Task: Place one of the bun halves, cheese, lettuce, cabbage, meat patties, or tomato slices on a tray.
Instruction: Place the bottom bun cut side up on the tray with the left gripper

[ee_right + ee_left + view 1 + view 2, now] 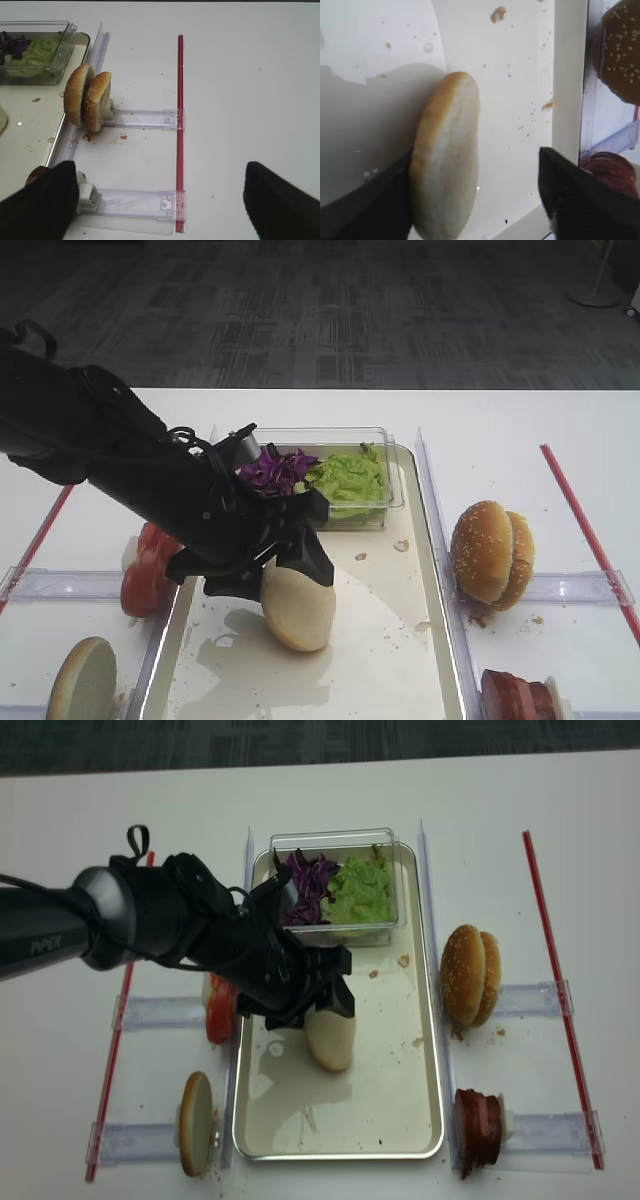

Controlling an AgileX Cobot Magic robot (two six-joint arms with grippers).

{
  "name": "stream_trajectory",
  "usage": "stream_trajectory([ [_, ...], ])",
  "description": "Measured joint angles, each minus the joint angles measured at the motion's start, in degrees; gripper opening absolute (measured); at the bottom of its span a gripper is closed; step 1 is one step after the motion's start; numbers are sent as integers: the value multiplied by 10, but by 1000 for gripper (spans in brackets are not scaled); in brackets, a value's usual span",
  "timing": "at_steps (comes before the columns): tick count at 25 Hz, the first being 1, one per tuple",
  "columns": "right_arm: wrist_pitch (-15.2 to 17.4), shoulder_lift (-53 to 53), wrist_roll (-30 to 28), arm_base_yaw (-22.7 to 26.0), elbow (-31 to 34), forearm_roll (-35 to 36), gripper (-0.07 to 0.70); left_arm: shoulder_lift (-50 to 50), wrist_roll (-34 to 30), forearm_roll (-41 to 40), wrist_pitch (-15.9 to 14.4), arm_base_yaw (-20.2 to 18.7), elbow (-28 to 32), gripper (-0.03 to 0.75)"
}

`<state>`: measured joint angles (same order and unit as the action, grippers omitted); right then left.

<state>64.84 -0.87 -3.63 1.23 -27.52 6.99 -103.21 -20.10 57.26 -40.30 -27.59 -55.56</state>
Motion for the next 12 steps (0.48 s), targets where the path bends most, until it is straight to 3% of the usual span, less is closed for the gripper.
stream_trajectory([
  [3, 0, 0, 0, 0, 0, 0, 678, 0, 1, 0, -7, 4, 0, 512],
  [12, 0, 0, 0, 0, 0, 0, 678, 0, 7, 0, -8, 5, 0, 561],
])
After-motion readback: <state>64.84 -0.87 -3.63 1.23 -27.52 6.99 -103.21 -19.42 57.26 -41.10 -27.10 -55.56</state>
